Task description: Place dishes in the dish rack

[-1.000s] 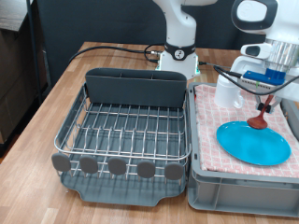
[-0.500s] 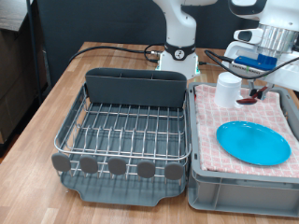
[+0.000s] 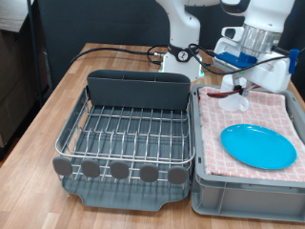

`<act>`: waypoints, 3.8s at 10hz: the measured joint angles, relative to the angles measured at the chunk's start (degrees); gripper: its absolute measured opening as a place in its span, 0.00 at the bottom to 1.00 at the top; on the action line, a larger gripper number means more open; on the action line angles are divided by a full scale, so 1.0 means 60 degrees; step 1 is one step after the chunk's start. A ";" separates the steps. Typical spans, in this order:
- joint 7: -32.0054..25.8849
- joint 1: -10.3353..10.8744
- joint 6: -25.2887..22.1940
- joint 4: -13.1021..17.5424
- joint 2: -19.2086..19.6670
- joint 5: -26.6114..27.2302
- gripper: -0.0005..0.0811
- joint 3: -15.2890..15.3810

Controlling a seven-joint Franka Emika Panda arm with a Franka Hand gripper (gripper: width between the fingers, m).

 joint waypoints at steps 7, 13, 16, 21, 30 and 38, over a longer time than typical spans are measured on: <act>0.0733 -0.0012 -0.0156 -0.1299 -0.1707 0.0545 0.10 -0.0622; 0.0805 -0.0017 -0.1710 -0.1949 -0.3039 0.1402 0.10 -0.1613; 0.0144 -0.0022 -0.2008 -0.2395 -0.3985 0.1546 0.10 -0.2509; -0.0161 -0.0015 -0.2025 -0.2423 -0.4187 0.1781 0.10 -0.2896; -0.2086 0.0290 -0.2076 -0.2486 -0.4197 0.3438 0.10 -0.4775; -0.3114 0.0420 -0.2374 -0.2608 -0.4164 0.4415 0.10 -0.5593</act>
